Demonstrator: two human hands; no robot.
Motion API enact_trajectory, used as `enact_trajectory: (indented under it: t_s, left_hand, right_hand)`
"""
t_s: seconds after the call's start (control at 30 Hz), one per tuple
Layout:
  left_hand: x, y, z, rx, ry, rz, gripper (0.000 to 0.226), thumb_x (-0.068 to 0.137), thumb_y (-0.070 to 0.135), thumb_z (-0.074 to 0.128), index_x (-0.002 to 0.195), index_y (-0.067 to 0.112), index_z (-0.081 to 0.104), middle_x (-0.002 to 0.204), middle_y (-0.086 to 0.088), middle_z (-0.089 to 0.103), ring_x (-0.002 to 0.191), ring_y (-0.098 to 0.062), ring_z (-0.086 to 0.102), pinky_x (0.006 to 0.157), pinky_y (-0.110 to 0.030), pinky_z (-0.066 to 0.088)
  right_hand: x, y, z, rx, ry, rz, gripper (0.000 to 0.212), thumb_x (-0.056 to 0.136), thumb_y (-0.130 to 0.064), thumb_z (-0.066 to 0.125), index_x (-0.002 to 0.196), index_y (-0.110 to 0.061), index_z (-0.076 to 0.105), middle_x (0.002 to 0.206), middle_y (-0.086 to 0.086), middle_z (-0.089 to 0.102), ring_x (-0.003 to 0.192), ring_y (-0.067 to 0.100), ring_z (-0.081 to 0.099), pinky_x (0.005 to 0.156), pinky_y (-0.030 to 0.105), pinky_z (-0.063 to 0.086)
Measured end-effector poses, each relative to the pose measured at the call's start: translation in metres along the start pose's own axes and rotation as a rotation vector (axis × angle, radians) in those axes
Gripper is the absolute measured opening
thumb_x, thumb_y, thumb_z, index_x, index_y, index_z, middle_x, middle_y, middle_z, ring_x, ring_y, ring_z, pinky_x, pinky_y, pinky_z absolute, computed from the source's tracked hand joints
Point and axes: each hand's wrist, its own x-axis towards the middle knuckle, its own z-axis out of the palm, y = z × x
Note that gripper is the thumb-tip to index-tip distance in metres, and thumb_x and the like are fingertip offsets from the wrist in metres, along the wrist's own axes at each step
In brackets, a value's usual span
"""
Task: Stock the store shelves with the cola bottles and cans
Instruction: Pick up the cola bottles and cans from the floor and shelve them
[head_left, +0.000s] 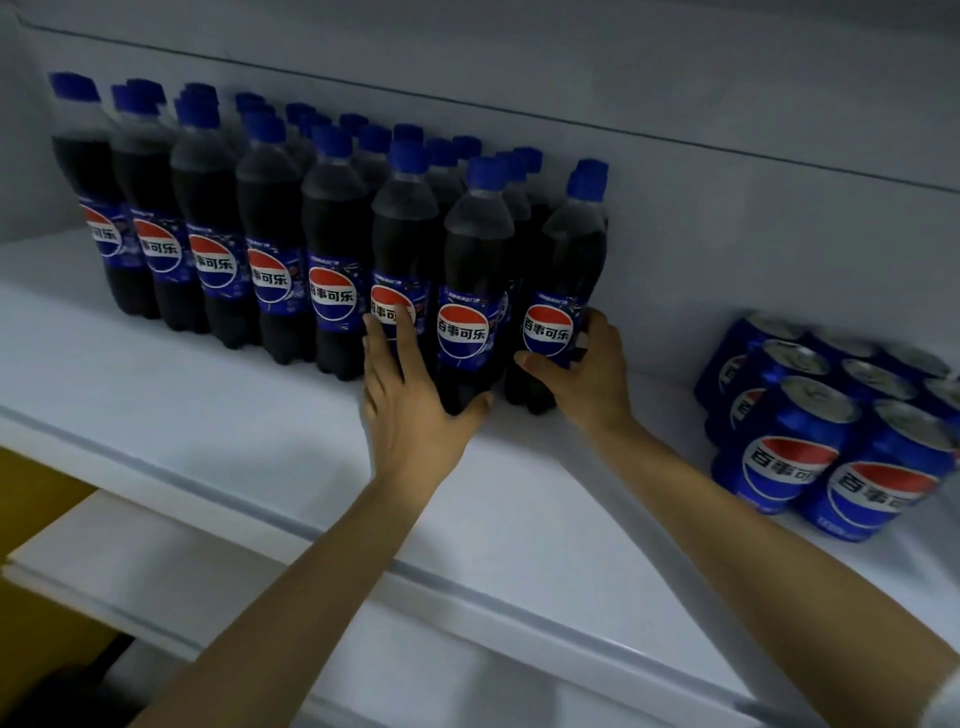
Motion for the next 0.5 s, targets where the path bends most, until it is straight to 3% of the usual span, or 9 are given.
enact_trajectory:
  t_s: [0.13, 0.2, 0.37, 0.5]
  left_hand:
    - [0.001, 0.001, -0.001, 0.020, 0.003, 0.001, 0.113, 0.071, 0.042, 0.078, 0.153, 0.018, 0.004, 0.159, -0.016, 0.001, 0.145, -0.036, 0.010, 0.110, -0.057, 0.027]
    - [0.002, 0.001, -0.002, 0.038, 0.007, 0.003, 0.110, 0.073, 0.035, 0.078, 0.153, 0.018, 0.005, 0.159, -0.016, 0.002, 0.145, -0.036, 0.011, 0.109, -0.058, 0.029]
    - [0.001, 0.001, -0.002, 0.064, 0.007, 0.002, 0.108, 0.076, 0.033, 0.077, 0.153, 0.019, 0.004, 0.160, -0.014, 0.001, 0.145, -0.034, 0.011, 0.110, -0.054, 0.027]
    - [0.001, 0.000, -0.003, 0.058, 0.012, -0.002, 0.109, 0.076, 0.033, 0.077, 0.153, 0.019, 0.000, 0.160, -0.014, 0.002, 0.144, -0.034, 0.013, 0.110, -0.053, 0.027]
  right_hand:
    - [-0.010, 0.007, 0.003, 0.017, -0.023, -0.021, 0.078, 0.070, -0.022, 0.085, 0.134, -0.024, 0.041, 0.121, -0.011, 0.050, 0.115, 0.011, 0.051, 0.098, 0.030, 0.046]
    - [-0.021, 0.016, 0.005, -0.009, -0.063, 0.025, 0.084, 0.069, -0.018, 0.084, 0.139, -0.023, 0.037, 0.129, -0.007, 0.053, 0.118, 0.015, 0.052, 0.099, 0.033, 0.046]
    - [-0.022, 0.022, 0.005, -0.182, -0.075, 0.127, 0.085, 0.067, -0.033, 0.084, 0.137, -0.028, 0.037, 0.117, -0.014, 0.056, 0.109, 0.017, 0.060, 0.092, 0.029, 0.046]
    - [-0.015, 0.018, 0.012, -0.283, -0.046, 0.148, 0.079, 0.068, -0.034, 0.082, 0.132, -0.025, 0.037, 0.123, -0.008, 0.059, 0.113, 0.020, 0.058, 0.103, 0.040, 0.037]
